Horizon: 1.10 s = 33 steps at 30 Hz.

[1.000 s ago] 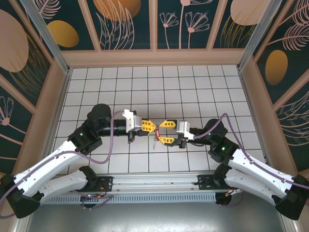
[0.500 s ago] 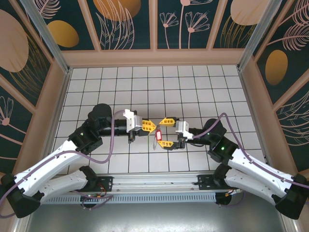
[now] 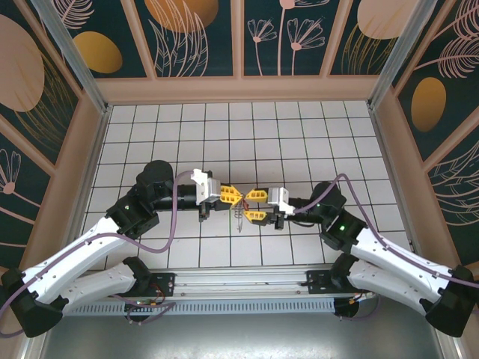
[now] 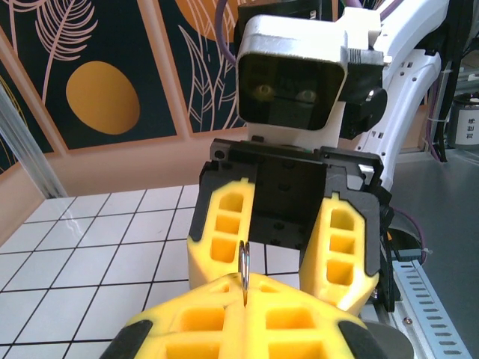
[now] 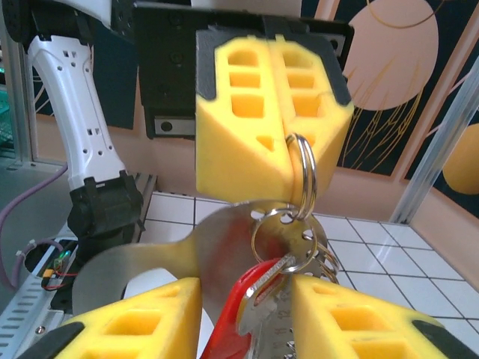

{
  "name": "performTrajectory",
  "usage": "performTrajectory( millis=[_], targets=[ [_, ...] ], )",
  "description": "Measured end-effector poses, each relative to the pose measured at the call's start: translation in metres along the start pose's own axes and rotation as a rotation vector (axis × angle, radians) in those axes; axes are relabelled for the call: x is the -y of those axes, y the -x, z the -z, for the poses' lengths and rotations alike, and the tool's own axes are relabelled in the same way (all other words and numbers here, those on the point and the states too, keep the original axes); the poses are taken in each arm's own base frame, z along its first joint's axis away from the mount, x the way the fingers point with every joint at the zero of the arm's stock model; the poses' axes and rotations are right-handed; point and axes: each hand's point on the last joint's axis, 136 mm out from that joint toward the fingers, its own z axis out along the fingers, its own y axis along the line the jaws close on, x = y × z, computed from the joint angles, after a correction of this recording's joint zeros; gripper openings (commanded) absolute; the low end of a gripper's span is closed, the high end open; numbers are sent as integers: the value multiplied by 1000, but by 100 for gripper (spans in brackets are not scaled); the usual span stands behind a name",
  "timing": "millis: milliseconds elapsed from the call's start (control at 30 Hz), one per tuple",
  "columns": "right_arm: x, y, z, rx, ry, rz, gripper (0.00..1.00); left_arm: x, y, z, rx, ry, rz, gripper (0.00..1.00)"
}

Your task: Put the keys on the keyring

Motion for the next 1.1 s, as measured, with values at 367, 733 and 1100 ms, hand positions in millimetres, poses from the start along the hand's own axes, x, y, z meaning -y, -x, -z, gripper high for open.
performTrajectory(
  millis=[367, 733, 1100],
  targets=[
    [6, -3, -1, -17, -35, 24, 0, -2, 0, 0, -3, 13, 0, 0],
    [40, 1, 10, -52, -256, 82, 0, -14, -6, 2, -32, 91, 3, 0],
    [75, -27, -11, -218, -371, 80, 0, -35, -57, 1, -112, 234, 97, 32]
  ],
)
